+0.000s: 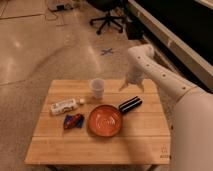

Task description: Pick up the ceramic cup

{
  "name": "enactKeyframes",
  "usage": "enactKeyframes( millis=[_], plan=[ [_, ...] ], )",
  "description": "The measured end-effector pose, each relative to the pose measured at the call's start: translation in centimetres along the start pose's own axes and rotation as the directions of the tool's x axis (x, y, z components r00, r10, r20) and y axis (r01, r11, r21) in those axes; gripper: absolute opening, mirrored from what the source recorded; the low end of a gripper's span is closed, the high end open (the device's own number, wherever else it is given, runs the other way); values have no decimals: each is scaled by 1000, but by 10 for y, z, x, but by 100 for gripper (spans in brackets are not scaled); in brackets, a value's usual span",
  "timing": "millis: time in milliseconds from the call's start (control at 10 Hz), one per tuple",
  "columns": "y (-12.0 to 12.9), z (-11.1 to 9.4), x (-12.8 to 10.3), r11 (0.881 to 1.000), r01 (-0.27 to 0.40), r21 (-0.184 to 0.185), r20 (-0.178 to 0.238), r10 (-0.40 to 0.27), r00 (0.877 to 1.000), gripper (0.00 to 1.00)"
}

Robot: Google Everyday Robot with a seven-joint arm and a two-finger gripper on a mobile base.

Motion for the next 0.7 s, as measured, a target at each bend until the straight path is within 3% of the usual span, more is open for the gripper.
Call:
enactKeyframes(
  millis=[300,700],
  plan=[
    [-32,-5,19,999,18,38,4,-18,1000,80],
    [-65,-9,27,996,67,63,5,-68,998,80]
  ],
)
